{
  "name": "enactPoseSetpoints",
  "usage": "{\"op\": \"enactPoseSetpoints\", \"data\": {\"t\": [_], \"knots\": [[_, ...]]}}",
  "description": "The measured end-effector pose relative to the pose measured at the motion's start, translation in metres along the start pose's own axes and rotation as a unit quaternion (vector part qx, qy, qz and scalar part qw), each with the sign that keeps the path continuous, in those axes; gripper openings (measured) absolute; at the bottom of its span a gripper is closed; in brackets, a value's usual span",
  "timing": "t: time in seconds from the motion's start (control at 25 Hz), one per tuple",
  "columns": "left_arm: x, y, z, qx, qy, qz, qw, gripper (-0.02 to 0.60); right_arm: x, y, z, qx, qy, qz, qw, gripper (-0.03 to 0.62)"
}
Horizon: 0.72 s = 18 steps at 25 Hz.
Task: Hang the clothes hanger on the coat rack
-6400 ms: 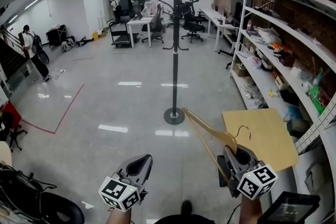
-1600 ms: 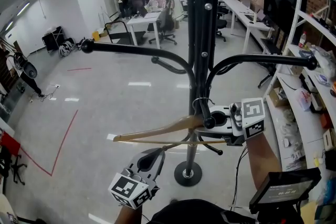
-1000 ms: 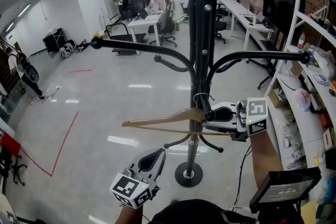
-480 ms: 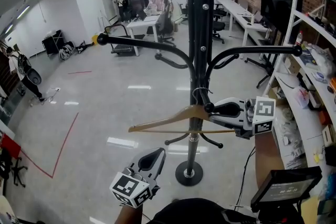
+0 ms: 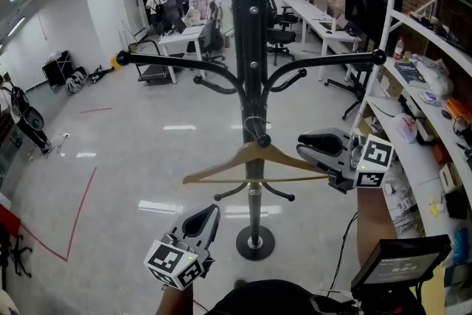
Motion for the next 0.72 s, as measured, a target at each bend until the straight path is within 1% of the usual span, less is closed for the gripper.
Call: {"op": "enactPoseSetpoints", "data": {"t": [0.16, 0.28, 0.4, 0.48, 0.56, 0.64, 0.72], "knots": [[0.004, -0.001, 0.009, 0.003, -0.006, -0.001, 1.0000, 0.000, -0.019, 0.003, -0.004, 0.003, -0.036, 0.011, 0.999, 0.058], [0.003, -0.002, 0.015, 0.004, -0.006, -0.002, 1.0000, 0.000, -0.032, 0.004, -0.010, 0.017, -0.069, 0.014, 0.997, 0.058], [0.000, -0.002, 0.020, -0.007, 0.006, 0.010, 0.9999, 0.000, -0.042, 0.010, -0.025, 0.028, -0.111, 0.001, 0.993, 0.058], [-0.002, 0.000, 0.025, -0.014, 0.013, 0.015, 0.9997, 0.000, -0.047, 0.018, -0.038, 0.018, -0.141, -0.003, 0.990, 0.058], [-0.002, 0.001, 0.030, -0.010, 0.014, 0.012, 0.9998, 0.000, -0.056, 0.022, -0.046, 0.004, -0.167, -0.013, 0.986, 0.058], [-0.002, 0.000, 0.037, -0.006, 0.016, 0.010, 0.9998, 0.000, -0.065, 0.022, -0.053, 0.002, -0.186, -0.028, 0.982, 0.058], [-0.004, -0.002, 0.044, -0.009, 0.022, 0.014, 0.9996, 0.000, -0.074, 0.019, -0.062, 0.015, -0.196, -0.033, 0.980, 0.057]]}}
Point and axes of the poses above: the fingertips, and each gripper's own axes: x forward along the fingers, z to its right, y out of its top, the point moved 10 cm from there along -x, backward along the fingers, and after that the axes turned 6 degrees about -x, right-handed, at the moved point
